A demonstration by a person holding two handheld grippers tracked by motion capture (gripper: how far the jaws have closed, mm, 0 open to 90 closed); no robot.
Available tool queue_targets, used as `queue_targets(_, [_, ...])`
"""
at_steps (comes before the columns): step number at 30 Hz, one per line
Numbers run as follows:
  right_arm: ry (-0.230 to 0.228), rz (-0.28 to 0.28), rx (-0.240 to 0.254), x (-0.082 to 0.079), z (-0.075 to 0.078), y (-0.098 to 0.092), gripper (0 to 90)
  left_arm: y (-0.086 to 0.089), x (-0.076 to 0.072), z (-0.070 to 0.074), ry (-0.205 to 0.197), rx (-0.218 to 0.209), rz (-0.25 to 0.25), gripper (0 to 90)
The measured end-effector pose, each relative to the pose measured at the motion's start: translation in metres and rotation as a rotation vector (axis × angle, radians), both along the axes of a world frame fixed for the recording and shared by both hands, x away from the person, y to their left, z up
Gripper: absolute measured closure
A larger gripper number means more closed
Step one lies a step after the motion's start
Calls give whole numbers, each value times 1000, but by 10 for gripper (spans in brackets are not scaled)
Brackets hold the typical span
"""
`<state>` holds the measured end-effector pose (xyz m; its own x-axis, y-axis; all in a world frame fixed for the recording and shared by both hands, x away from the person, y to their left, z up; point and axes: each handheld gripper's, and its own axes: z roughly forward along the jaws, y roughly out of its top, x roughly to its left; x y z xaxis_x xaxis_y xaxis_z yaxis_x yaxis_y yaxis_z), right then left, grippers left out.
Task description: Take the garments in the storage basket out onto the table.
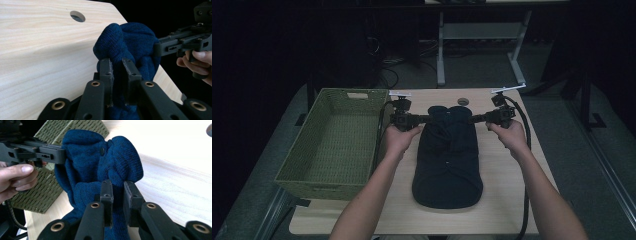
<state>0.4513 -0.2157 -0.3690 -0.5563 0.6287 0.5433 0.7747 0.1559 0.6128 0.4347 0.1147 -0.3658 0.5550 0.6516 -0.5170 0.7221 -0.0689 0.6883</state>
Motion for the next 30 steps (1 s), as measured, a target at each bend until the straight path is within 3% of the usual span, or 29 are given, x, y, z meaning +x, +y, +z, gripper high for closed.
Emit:
queue_targets(5, [-36,21,27,-15,1,-3,788,4,-12,0,-23,12,-4,800])
queue_targets(12, [-69,66,12,-39,-2,0,788,10,-41,-8,-65,38,-18,810])
queue_targets(17, [-78,100,-16,-61,-13,5,788,11,-64,-20,-81,69,-23,809])
queue_targets(21, [-80,118,-13,-74,-23,7,788,14,-76,-31,-75,64,-27,809])
queue_targets(25, [-63,109,-18,-77,-29,5,790,15,-74,-37,-48,36,-17,805])
queue_targets(30, [-61,79,-15,-69,-26,1,795,11,-62,-33,-36,6,-2,814])
